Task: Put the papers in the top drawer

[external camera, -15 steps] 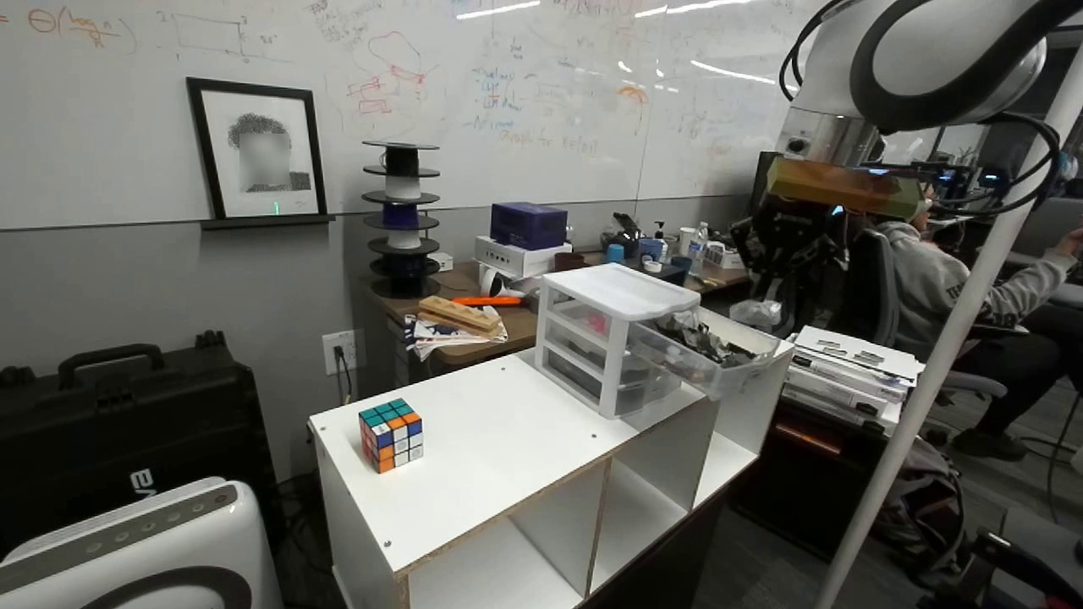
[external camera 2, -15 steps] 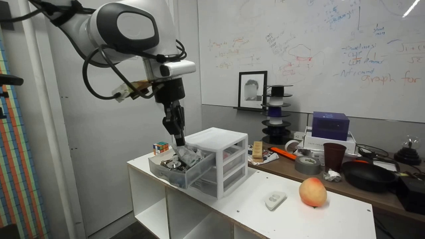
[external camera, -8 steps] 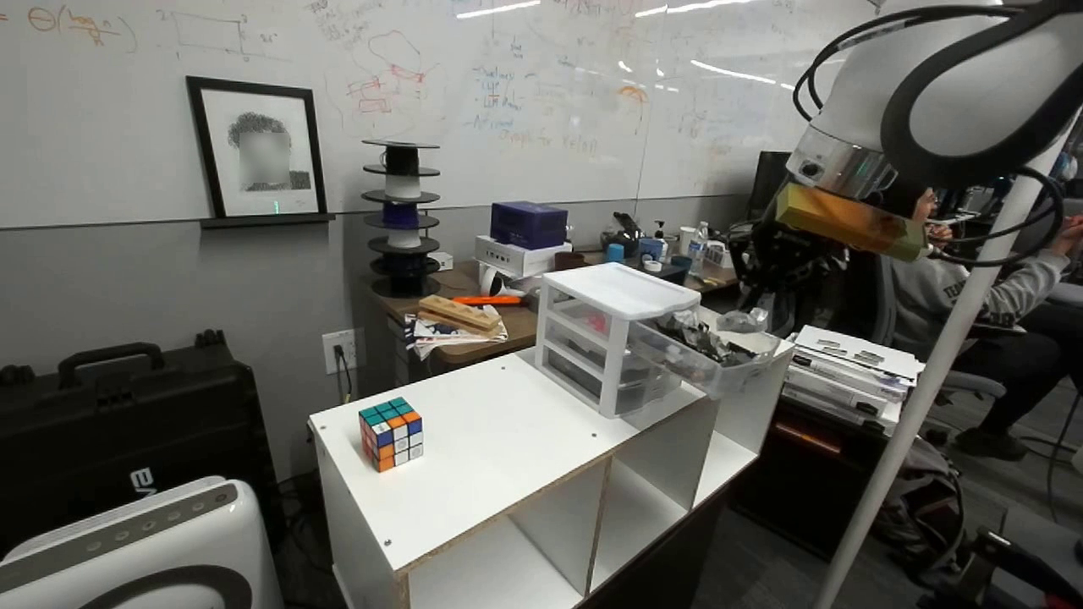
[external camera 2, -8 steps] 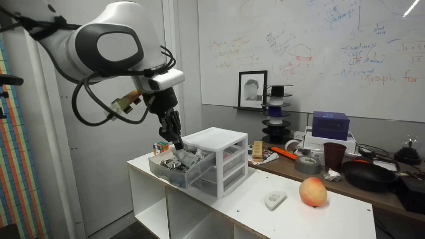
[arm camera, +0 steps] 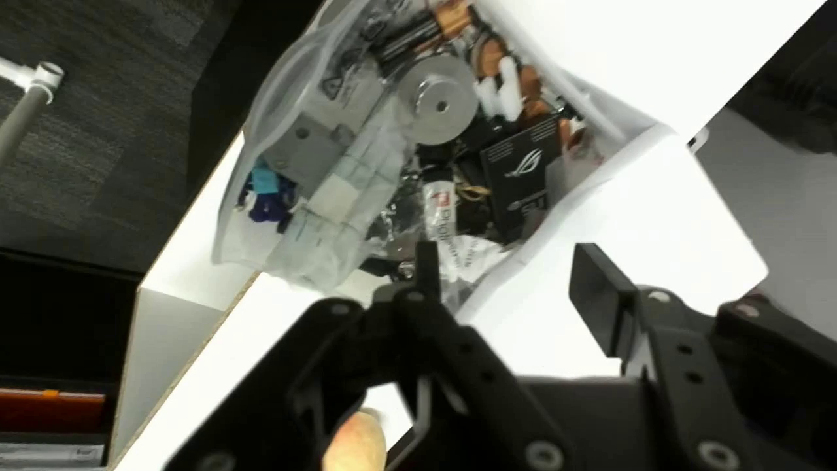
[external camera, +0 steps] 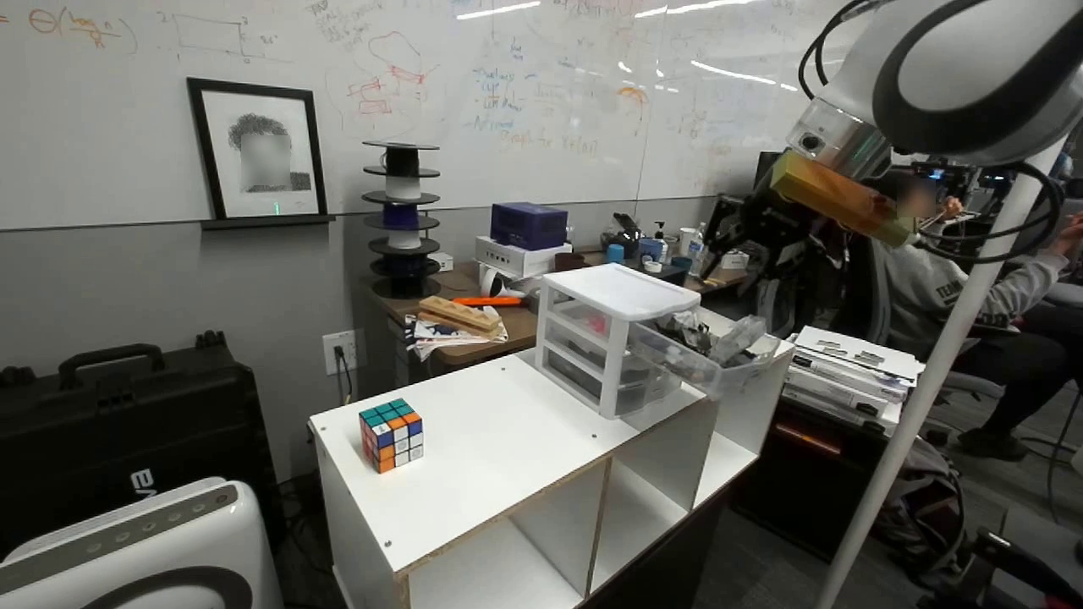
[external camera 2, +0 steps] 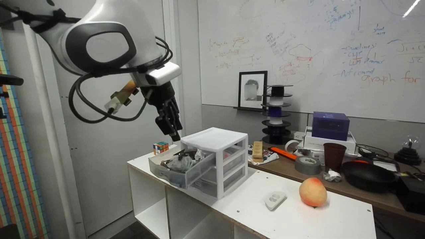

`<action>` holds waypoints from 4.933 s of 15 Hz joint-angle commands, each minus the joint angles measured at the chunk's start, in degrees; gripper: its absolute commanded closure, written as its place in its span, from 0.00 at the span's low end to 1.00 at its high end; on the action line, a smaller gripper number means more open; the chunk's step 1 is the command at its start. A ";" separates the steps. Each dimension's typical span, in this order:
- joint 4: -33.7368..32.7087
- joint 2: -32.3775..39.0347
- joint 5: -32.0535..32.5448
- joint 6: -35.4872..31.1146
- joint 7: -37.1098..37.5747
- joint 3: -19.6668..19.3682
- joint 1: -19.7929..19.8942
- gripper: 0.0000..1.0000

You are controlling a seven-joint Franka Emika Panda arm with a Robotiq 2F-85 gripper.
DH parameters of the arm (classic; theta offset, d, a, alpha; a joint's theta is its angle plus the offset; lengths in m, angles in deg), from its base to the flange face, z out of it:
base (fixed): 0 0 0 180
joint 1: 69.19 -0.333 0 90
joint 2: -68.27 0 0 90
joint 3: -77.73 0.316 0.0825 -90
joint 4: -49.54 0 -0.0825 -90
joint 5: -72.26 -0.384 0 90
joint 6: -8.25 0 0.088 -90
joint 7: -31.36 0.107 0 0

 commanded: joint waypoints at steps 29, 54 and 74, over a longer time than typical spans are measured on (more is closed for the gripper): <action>-37.43 14.98 -3.12 52.46 -47.41 -11.74 10.95 0.00; -79.92 64.43 2.44 38.00 -48.80 -6.78 13.66 0.00; -81.36 67.68 2.34 38.87 -44.47 -6.76 13.13 0.62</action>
